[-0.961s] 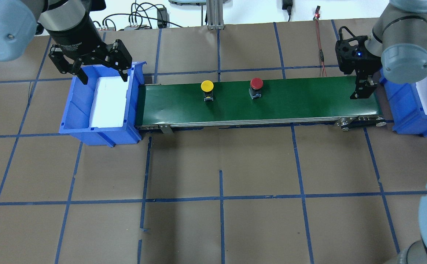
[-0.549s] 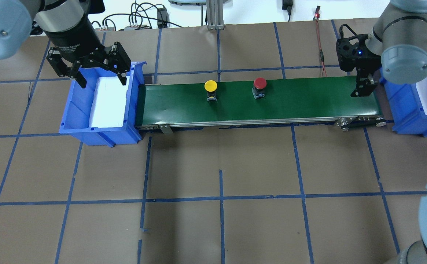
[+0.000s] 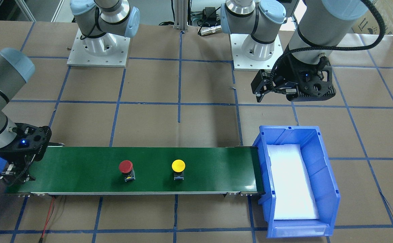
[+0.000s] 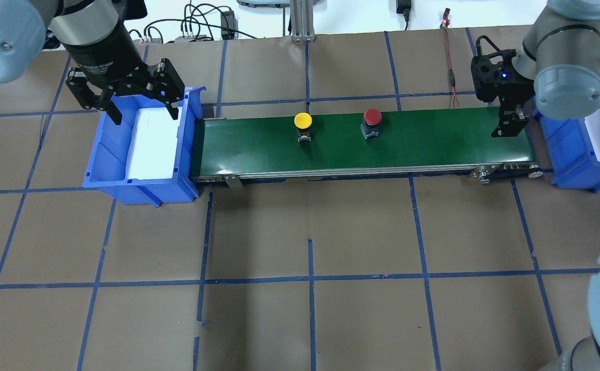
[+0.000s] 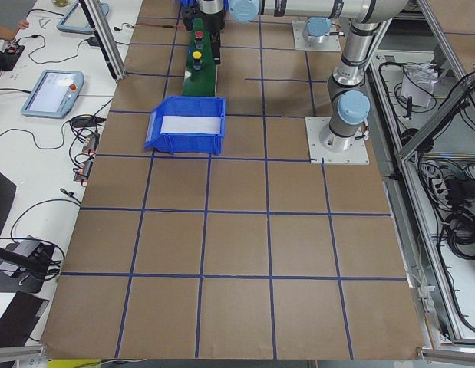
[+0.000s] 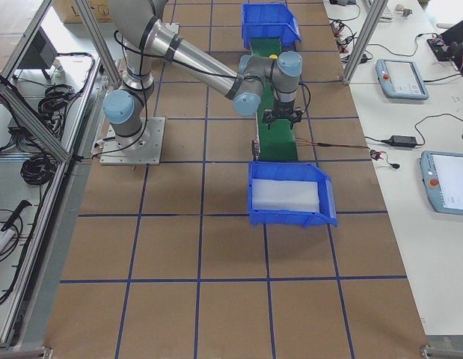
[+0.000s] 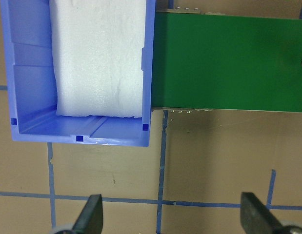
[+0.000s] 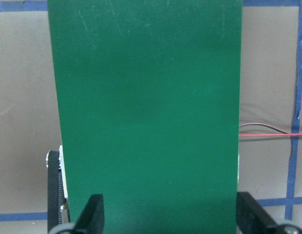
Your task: Transport two buttons from left to right
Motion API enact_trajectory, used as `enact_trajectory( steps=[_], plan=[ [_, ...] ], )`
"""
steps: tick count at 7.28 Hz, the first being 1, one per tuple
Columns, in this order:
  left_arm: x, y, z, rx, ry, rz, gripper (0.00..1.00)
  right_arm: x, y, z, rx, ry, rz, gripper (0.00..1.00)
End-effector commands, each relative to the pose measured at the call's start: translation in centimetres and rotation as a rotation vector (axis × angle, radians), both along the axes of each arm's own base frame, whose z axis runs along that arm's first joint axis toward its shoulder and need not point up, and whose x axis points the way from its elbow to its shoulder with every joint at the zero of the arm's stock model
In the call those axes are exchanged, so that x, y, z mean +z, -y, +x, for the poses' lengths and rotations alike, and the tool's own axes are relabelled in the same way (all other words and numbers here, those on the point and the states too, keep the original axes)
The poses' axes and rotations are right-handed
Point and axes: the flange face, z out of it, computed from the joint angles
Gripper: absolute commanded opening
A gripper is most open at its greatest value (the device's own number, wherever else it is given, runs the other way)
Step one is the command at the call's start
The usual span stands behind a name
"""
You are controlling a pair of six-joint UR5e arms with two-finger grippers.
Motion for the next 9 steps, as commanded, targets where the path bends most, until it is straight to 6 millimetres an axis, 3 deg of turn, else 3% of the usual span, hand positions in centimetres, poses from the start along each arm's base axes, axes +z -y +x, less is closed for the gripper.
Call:
enact_trajectory(
  steps=[1, 5, 6, 8, 9],
  plan=[
    [0.15, -0.16, -0.06, -0.001, 0.002, 0.000, 1.00, 0.05, -0.06, -0.02, -0.004, -0.003, 0.000, 1.00],
    [0.16, -0.22, -0.05, -0.001, 0.003, 0.000, 1.00, -0.13, -0.02, 0.00, -0.001, 0.000, 0.002, 0.93],
    [-0.06, -0.04, -0.10, 0.001, -0.001, 0.001, 1.00, 0.03, 0.00, -0.02, -0.004, -0.002, -0.001, 0.85],
    [0.25, -0.26, -0.02, 0.001, 0.007, -0.003, 1.00, -0.04, -0.04, -0.02, -0.004, -0.003, 0.001, 0.99],
    [0.47, -0.42, -0.01, -0.001, 0.008, -0.006, 1.00, -0.04, -0.04, -0.02, -0.001, -0.003, 0.001, 1.00]
  ],
)
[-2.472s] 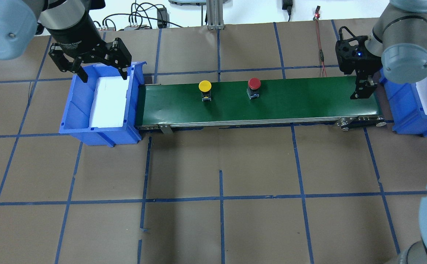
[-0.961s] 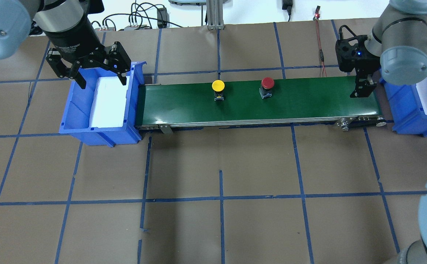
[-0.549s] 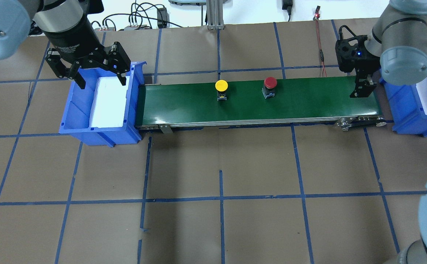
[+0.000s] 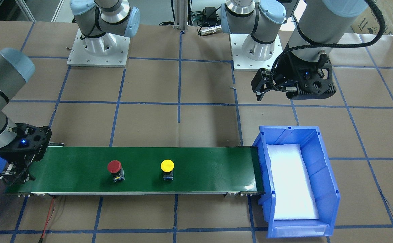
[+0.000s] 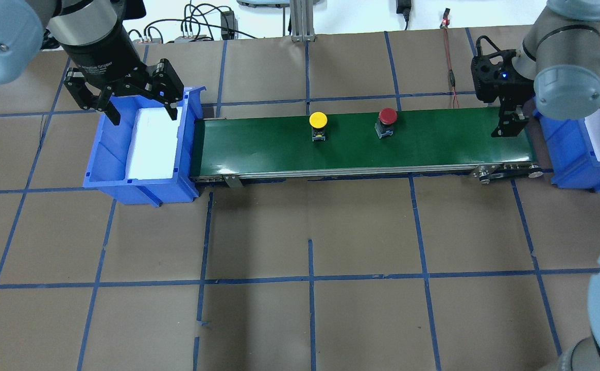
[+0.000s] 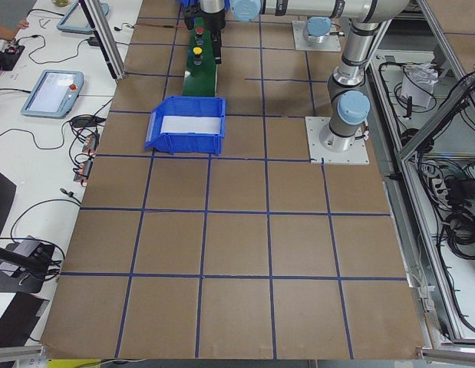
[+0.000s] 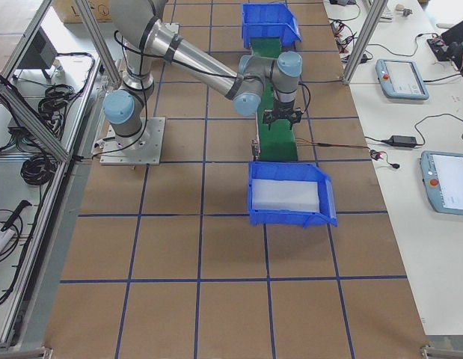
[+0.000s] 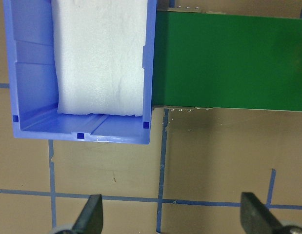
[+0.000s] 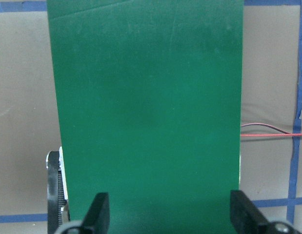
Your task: Transport two buttons from left to right
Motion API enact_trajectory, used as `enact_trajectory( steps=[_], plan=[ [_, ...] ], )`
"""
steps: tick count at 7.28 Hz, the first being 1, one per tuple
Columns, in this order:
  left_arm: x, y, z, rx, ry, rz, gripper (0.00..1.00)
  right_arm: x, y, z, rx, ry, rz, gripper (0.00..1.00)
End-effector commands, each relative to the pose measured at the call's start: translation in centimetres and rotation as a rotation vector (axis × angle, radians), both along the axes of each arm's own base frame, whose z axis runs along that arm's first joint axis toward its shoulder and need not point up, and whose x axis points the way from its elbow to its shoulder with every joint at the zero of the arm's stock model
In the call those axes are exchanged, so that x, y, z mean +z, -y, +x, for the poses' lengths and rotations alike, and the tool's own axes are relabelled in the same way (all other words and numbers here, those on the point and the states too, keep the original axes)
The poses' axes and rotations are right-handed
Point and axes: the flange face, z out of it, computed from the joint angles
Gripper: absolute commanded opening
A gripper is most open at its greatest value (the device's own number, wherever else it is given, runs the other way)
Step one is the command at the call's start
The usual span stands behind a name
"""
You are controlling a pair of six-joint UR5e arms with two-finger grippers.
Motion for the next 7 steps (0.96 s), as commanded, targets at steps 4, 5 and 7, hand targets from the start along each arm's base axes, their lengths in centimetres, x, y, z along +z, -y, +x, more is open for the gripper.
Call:
enact_trajectory(
  steps=[4, 5, 7],
  plan=[
    [0.00, -0.04, 0.02, -0.001, 0.002, 0.000, 1.00, 0.18, -0.05, -0.09, 0.002, -0.002, -0.003, 0.99],
    [0.08, -0.09, 0.02, -0.001, 0.002, -0.002, 1.00, 0.18, -0.04, -0.06, 0.006, 0.001, -0.003, 0.93],
    [-0.08, 0.01, -0.04, -0.002, -0.004, 0.001, 1.00, 0.18, -0.05, -0.09, -0.002, -0.001, -0.003, 0.99]
  ],
)
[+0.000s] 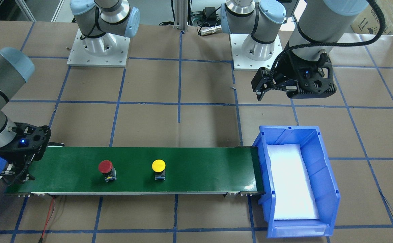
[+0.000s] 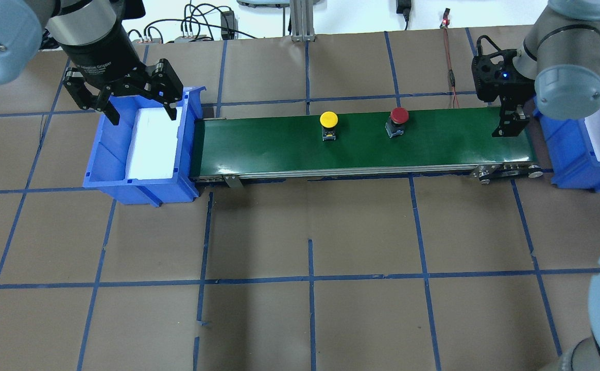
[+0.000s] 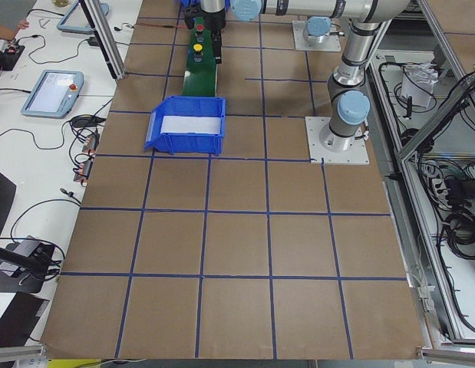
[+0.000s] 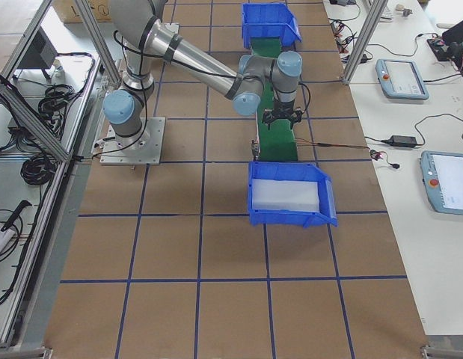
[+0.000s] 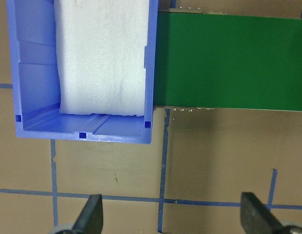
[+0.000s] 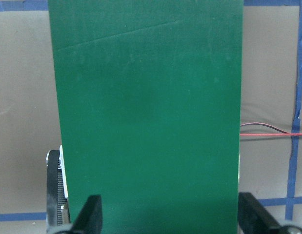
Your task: Transport two buttons from left to right
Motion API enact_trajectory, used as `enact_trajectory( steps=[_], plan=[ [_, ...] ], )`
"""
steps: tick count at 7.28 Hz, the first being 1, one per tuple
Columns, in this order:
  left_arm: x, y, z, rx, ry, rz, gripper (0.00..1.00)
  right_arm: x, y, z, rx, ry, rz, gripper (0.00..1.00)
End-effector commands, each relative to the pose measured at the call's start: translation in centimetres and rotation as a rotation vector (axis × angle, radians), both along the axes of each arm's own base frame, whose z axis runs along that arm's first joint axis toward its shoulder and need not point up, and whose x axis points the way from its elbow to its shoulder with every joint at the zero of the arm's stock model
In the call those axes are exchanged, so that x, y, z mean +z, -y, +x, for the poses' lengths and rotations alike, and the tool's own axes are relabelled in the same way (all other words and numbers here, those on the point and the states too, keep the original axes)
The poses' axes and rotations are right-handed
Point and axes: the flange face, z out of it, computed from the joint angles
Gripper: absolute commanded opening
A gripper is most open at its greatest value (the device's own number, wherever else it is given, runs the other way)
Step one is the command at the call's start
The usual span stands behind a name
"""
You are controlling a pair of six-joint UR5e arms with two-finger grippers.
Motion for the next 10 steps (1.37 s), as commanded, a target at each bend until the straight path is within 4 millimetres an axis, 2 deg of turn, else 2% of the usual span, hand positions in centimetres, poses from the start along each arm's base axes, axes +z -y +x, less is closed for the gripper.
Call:
enact_trajectory(
  steps=[1, 2, 3, 4, 5, 6, 9, 10],
  plan=[
    [-0.09, 0.11, 0.00, 0.000, 0.000, 0.002, 1.00, -0.14, 0.03, -0.01, 0.006, 0.001, 0.002, 0.78],
    [0.07, 0.03, 0.11, 0.002, 0.003, -0.001, 1.00, -0.05, 0.00, -0.03, -0.003, -0.002, 0.001, 0.91],
    [0.07, 0.03, 0.12, 0.000, 0.004, -0.001, 1.00, -0.14, 0.02, -0.04, -0.003, -0.001, 0.003, 0.93],
    [0.07, 0.03, 0.08, 0.002, 0.000, -0.001, 1.00, -0.23, 0.05, 0.08, 0.003, 0.002, 0.004, 0.92],
    [0.07, 0.03, 0.06, 0.002, -0.002, -0.002, 1.00, 0.01, -0.05, -0.03, 0.008, -0.003, 0.003, 0.98],
    [0.07, 0.03, 0.09, 0.002, 0.001, -0.001, 1.00, -0.01, -0.06, -0.11, 0.018, -0.002, 0.005, 1.00],
    [0.15, -0.02, 0.06, 0.002, -0.002, -0.003, 1.00, -0.14, 0.02, -0.19, 0.014, 0.000, 0.002, 0.98],
    [0.15, -0.02, 0.06, 0.002, -0.002, -0.003, 1.00, -0.22, 0.06, -0.11, 0.017, 0.000, 0.002, 0.84]
  ],
)
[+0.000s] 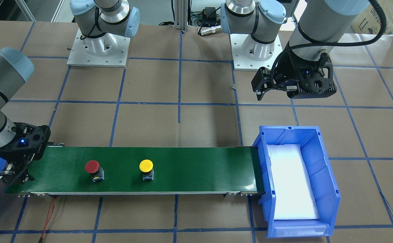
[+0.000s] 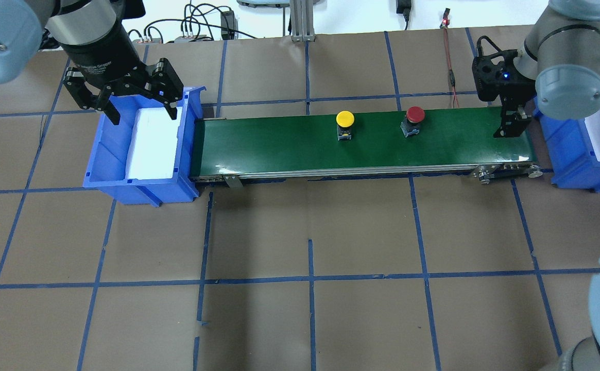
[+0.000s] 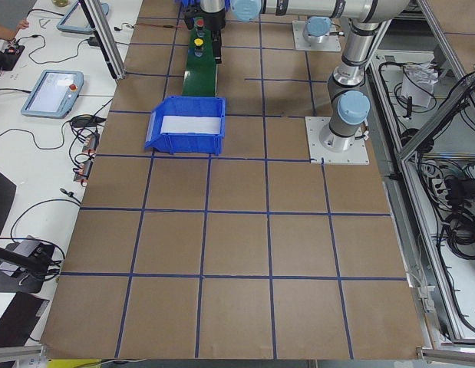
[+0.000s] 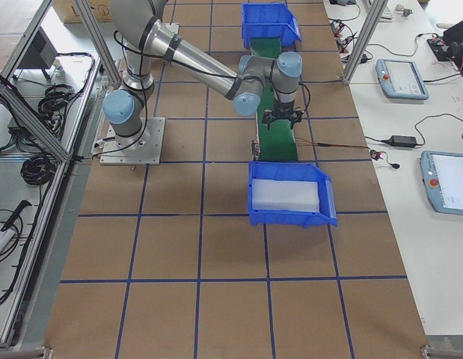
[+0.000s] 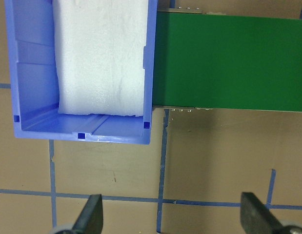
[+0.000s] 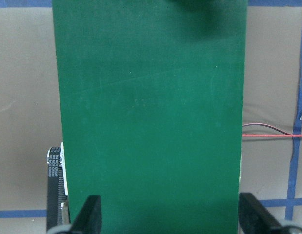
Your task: Transport two buttons from left to right
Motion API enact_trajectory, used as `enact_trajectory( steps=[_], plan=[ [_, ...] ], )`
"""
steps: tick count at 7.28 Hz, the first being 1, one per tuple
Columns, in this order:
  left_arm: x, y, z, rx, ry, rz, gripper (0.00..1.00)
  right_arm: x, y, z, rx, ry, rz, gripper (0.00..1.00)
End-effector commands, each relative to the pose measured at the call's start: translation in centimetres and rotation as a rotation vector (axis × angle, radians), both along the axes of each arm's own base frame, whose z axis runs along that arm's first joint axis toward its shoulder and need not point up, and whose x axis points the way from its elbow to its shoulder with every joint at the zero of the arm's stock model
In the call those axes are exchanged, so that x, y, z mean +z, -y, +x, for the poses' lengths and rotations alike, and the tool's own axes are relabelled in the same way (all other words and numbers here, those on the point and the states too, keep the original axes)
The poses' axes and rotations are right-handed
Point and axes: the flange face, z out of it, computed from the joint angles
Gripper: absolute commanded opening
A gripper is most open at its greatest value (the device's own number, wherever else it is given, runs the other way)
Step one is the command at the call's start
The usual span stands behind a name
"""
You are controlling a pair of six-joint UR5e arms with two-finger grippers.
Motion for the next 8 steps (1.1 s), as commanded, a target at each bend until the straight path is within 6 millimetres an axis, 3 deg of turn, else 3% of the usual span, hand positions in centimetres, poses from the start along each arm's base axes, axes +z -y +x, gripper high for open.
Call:
enact_trajectory(
  steps=[1, 2, 3, 7, 8],
  plan=[
    [0.1, -0.1, -0.1, -0.002, 0.001, -0.001, 1.00, -0.1, 0.0, -0.1, -0.002, -0.002, 0.002, 0.93],
    [0.1, 0.0, 0.0, 0.000, 0.002, -0.001, 1.00, -0.1, 0.0, 0.0, 0.003, -0.002, 0.004, 0.99],
    [0.1, 0.0, 0.1, 0.000, 0.004, -0.001, 1.00, -0.2, 0.0, -0.1, 0.001, 0.002, 0.004, 0.92],
    [0.2, -0.1, 0.1, 0.000, 0.008, -0.003, 1.00, 0.0, 0.1, 0.0, -0.003, 0.002, -0.001, 0.96],
    [0.1, 0.0, 0.1, -0.001, 0.010, -0.001, 1.00, 0.9, 0.2, 0.0, -0.008, -0.003, -0.016, 0.98]
  ],
)
